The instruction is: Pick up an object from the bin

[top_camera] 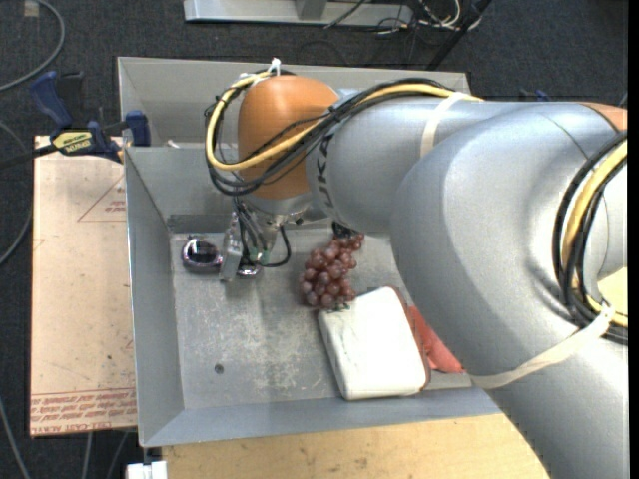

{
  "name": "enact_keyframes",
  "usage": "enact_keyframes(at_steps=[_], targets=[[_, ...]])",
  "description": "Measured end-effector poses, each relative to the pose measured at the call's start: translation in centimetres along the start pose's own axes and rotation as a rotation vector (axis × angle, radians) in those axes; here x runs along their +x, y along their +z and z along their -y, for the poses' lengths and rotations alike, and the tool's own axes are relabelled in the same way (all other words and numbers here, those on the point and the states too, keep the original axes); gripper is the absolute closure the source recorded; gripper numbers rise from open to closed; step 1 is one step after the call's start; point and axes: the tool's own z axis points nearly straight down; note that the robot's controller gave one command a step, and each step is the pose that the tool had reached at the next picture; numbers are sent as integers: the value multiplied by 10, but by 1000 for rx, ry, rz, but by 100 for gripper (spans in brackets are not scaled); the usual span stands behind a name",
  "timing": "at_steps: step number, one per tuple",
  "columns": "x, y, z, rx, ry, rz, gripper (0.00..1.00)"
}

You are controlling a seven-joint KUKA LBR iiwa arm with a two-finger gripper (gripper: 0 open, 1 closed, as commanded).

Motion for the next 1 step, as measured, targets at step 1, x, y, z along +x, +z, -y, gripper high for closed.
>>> enact_keyframes(at_steps=[1], targets=[[0,0,0,0,0,0,100]])
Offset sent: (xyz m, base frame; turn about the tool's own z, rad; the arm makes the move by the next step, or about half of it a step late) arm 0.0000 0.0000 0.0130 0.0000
